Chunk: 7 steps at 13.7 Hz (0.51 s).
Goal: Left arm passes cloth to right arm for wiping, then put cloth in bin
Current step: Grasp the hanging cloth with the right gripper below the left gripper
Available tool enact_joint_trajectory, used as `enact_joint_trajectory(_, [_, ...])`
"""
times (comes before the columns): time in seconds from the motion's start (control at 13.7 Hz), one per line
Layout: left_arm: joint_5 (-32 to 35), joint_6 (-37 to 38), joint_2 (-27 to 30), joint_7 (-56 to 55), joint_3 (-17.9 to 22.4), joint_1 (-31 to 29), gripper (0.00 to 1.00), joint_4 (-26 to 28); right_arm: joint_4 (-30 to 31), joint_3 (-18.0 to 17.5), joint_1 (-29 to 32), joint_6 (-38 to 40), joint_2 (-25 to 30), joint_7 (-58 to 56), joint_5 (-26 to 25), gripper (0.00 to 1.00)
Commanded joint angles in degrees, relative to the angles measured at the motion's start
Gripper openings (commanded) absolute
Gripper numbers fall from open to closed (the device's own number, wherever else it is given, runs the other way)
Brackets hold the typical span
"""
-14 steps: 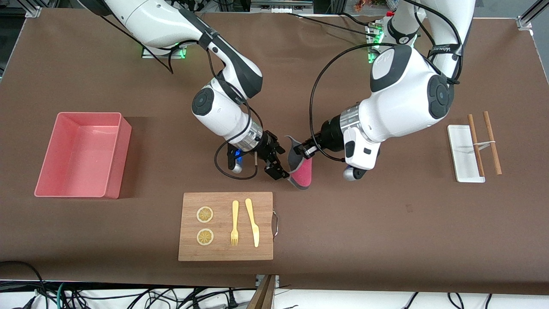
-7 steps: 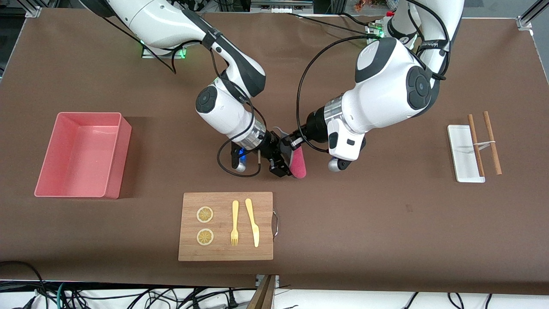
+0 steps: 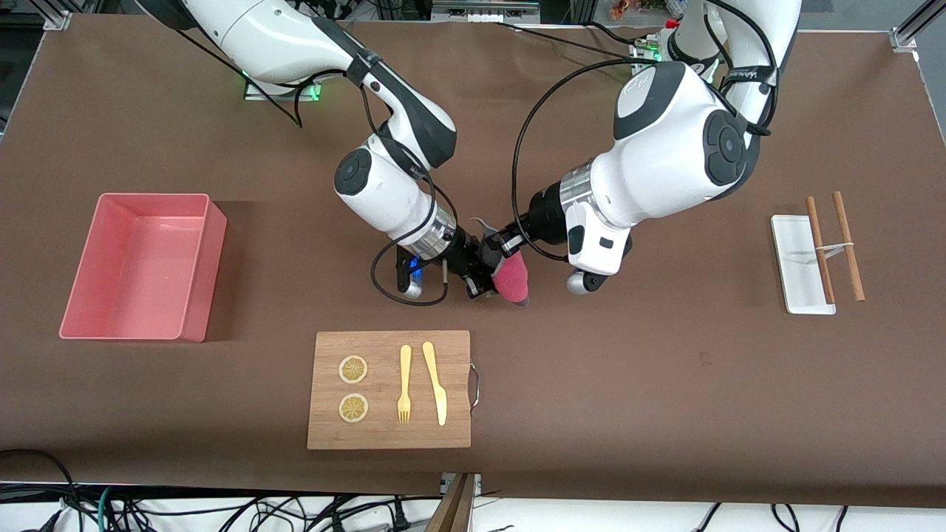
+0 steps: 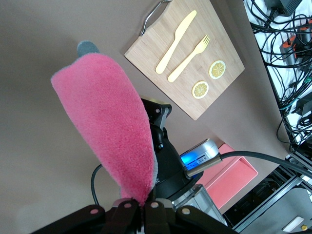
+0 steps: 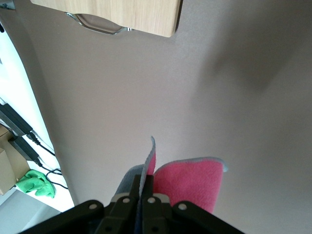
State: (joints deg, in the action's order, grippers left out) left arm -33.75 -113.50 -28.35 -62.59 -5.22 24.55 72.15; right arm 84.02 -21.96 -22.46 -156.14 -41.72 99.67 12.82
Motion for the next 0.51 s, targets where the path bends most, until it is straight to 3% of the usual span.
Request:
enact_joint_trajectory(0.0, [-1.32, -0.14, 0.66, -0.43, 0.74, 0.50, 0.00, 0.10, -1.14, -0.63, 0.40, -0.57, -0.64, -1.49, 0.18, 0.00])
enact_joint_trajectory(0.15, [-1.41, -0.14, 0.66, -0.43, 0.74, 0.50, 0.00, 0.01, -1.23, -0.63, 0.48, -0.57, -0.47, -1.49, 0.19, 0.00])
enact_joint_trajectory(0.22, [-1.41, -0.05, 0.66, -0.34, 0.83, 0.42, 0.12, 0.01, -1.14, -0.63, 0.48, -0.57, -0.47, -1.49, 0.19, 0.00])
enact_joint_trajectory(0.29, [-0.45, -0.05, 0.66, -0.26, 0.83, 0.42, 0.99, 0.01, -1.23, -0.63, 0.57, -0.48, -0.47, -1.49, 0.19, 0.00])
enact_joint_trajectory(0.44, [-0.27, 0.21, 1.54, -0.08, 1.18, 0.15, 1.00, 0.01, -1.14, -0.63, 0.66, -0.48, -0.38, -1.49, 0.10, 0.00])
